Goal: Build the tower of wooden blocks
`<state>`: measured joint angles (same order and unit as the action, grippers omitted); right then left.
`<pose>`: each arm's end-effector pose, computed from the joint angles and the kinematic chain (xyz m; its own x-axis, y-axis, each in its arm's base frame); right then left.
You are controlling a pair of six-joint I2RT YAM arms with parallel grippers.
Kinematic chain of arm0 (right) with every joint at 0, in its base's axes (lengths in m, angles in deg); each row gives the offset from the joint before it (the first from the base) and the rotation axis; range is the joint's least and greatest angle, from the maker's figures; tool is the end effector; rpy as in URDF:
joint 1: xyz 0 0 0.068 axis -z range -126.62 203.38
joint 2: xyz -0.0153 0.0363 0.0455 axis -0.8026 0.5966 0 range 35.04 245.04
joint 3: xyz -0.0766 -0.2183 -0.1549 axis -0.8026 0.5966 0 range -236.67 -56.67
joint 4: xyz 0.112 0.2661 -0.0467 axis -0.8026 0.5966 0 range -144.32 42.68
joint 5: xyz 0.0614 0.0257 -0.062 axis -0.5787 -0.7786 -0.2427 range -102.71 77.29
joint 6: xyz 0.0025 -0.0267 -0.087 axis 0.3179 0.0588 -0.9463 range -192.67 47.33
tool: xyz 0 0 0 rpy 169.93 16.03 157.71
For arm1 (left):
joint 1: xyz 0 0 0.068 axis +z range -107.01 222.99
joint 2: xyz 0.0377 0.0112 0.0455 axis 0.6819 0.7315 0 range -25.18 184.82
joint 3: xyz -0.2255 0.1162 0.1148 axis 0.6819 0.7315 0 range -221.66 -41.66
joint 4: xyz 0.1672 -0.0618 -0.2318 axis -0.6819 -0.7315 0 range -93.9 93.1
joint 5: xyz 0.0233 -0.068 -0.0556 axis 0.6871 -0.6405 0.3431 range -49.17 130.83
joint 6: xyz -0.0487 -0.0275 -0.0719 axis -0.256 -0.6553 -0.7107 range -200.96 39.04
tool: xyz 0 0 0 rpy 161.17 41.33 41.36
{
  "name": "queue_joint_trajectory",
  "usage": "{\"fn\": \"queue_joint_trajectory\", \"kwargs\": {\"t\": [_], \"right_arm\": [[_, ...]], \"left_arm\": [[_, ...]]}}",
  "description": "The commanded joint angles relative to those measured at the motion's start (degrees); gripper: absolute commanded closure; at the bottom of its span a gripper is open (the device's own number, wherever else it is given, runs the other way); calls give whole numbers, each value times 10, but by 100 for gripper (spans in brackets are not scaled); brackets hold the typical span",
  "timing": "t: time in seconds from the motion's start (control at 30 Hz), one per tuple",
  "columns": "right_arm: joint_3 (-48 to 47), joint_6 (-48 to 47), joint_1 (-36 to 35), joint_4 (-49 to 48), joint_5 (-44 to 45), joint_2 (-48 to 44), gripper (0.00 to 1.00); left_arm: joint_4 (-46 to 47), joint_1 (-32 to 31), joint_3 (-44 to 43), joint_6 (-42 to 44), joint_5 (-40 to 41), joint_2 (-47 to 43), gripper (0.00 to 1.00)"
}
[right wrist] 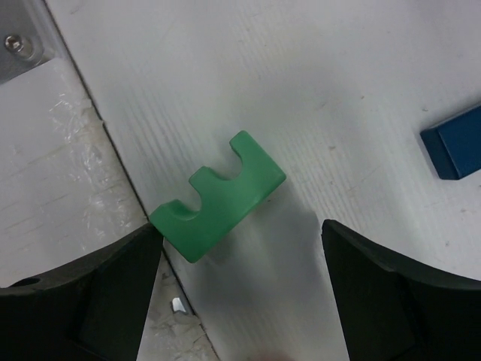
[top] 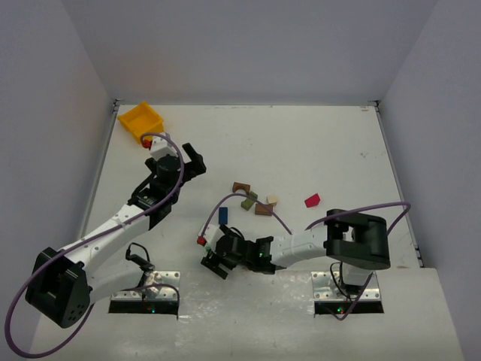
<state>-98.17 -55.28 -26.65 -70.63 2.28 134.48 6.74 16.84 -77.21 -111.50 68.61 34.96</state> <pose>0.0859 0.3675 0.0745 -0.3841 -0.5174 -0.7647 -0.8415 0.5370 0.0593 0.2858 -0.0978 0.2342 -0.2761 -0.3654 -0.8890 -0.1638 0.9293 -0.3311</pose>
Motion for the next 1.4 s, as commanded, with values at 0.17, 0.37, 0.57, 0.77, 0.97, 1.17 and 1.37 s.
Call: {"fn": "queue_joint_trajectory", "kwargs": {"t": [0.17,0.37,0.57,0.77,0.97,1.17,1.37], "right_arm": [[-9,16,6,-54,79,17,49],[13,37,39,-72,36,4,59],[34,39,75,-98,-35,-11,39],[36,19,77,-95,-74,-9,28],[-9,3,78,-66,-88,37,26],[-35,37,78,-47,18,58,39],[-20,40,87,-40,25,30,69]], "left_arm": [[20,5,-3,-5,-14,5,0],[24,5,-4,0,-27,7,0],[26,5,-6,3,-31,12,0],[24,5,-8,1,-11,22,0],[21,5,-13,1,-13,30,0],[23,5,-12,5,-19,28,0],[30,5,-15,15,-29,34,0]]}}
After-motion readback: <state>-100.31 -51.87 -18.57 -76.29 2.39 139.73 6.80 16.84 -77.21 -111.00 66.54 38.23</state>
